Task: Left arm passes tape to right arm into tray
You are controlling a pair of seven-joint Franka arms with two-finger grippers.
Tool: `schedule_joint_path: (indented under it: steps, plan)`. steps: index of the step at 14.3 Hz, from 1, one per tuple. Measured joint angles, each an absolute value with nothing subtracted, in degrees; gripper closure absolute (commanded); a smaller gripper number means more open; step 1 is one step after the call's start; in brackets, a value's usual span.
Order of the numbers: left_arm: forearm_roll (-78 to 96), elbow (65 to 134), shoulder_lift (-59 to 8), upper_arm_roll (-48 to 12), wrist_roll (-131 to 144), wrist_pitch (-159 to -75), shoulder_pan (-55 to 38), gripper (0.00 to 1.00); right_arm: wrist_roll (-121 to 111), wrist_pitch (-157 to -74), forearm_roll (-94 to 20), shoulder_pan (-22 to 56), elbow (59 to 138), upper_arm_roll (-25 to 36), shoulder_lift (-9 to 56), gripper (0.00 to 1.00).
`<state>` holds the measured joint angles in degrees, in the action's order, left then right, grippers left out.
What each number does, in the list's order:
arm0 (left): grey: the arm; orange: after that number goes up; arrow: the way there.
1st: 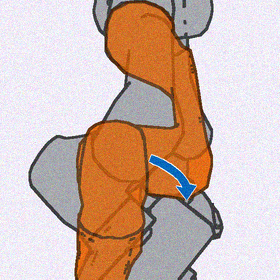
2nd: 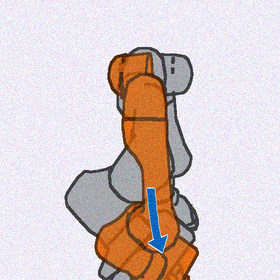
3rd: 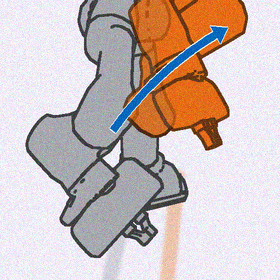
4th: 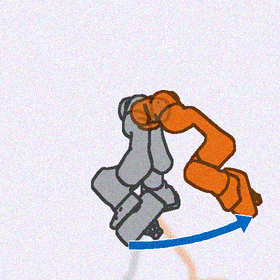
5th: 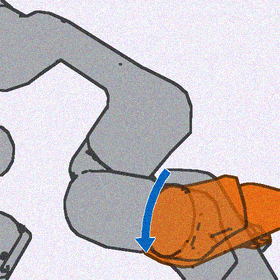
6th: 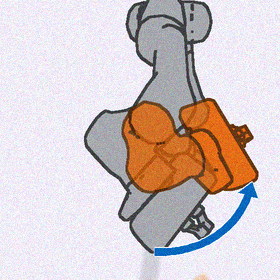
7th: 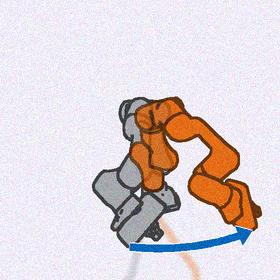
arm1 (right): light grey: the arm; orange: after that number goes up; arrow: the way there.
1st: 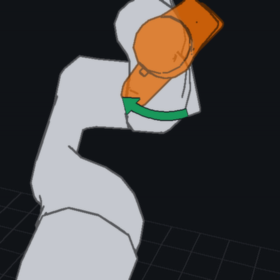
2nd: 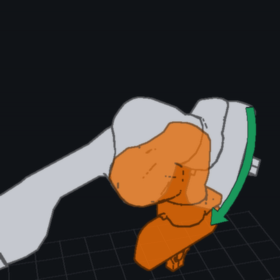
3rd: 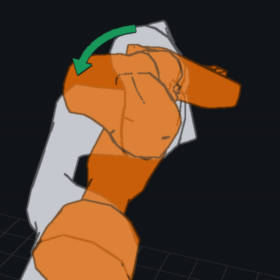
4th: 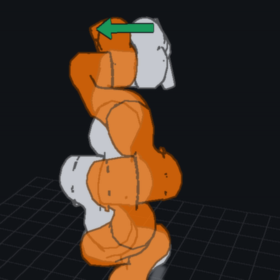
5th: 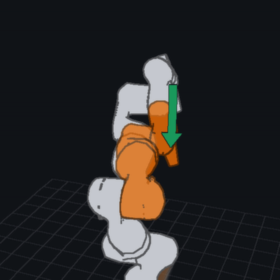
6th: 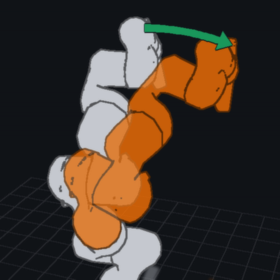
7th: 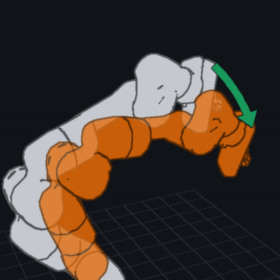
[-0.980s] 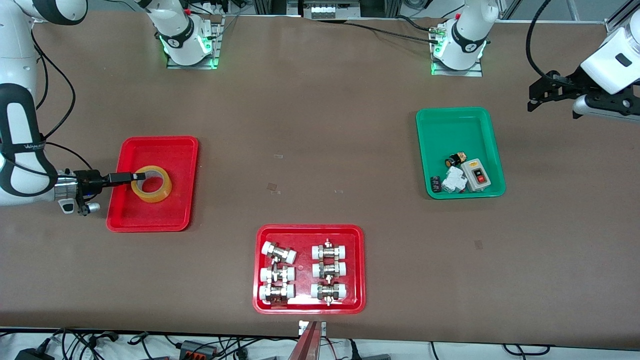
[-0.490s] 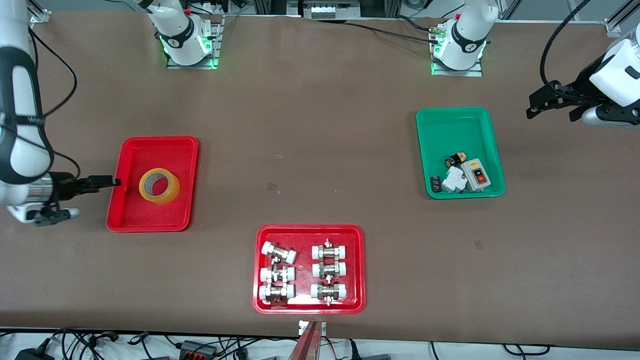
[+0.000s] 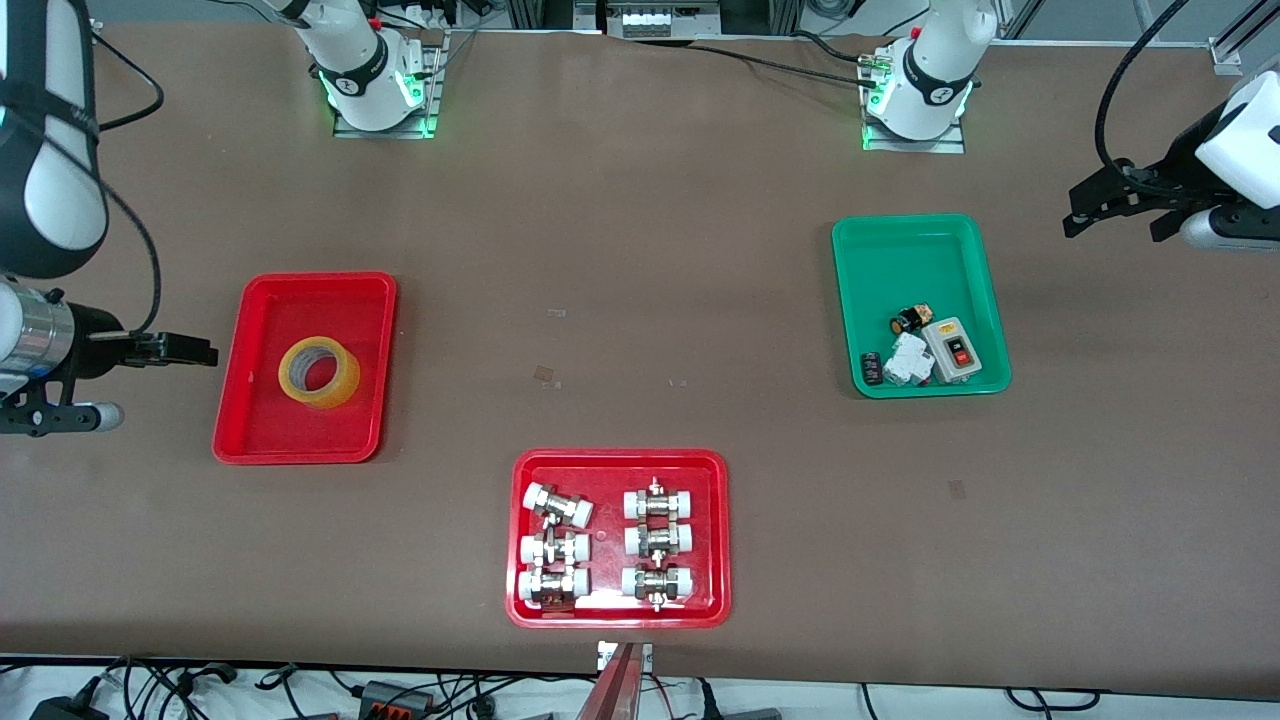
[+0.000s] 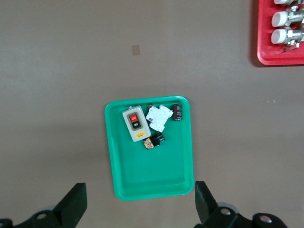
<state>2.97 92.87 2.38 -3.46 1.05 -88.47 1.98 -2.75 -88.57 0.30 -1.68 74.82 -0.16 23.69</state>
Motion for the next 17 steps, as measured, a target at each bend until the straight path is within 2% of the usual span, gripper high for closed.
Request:
schedule_joint_path:
  steps: [4, 8, 11, 15, 17]
  plan:
    - [1.36, 92.85, 2.16, -3.45, -0.41, -88.47, 2.20, 0.00, -1.94, -84.02, 1.21, -1.21, 66.51, 0.47, 23.04, 0.00]
    - [1.15, 92.84, 1.90, -3.44, -0.90, -88.47, 2.41, 0.00, -1.94, -89.95, 1.21, -1.34, 66.49, 0.61, 22.77, 0.00]
    - [1.15, 92.80, 1.83, -3.44, -0.90, -88.47, 2.41, 0.00, -1.94, -97.23, 1.21, -1.36, 72.88, 0.61, 19.34, 0.00]
    - [1.15, 92.76, 1.83, -3.45, -0.90, -88.47, 2.40, 0.00, -1.94, -97.10, 1.21, -1.37, 79.10, 0.61, 13.34, 0.00]
    - [1.15, 92.74, 1.83, -3.45, -0.90, -88.47, 2.40, 0.00, -1.94, -97.04, 1.19, -1.44, 84.66, 0.63, 9.53, 0.00]
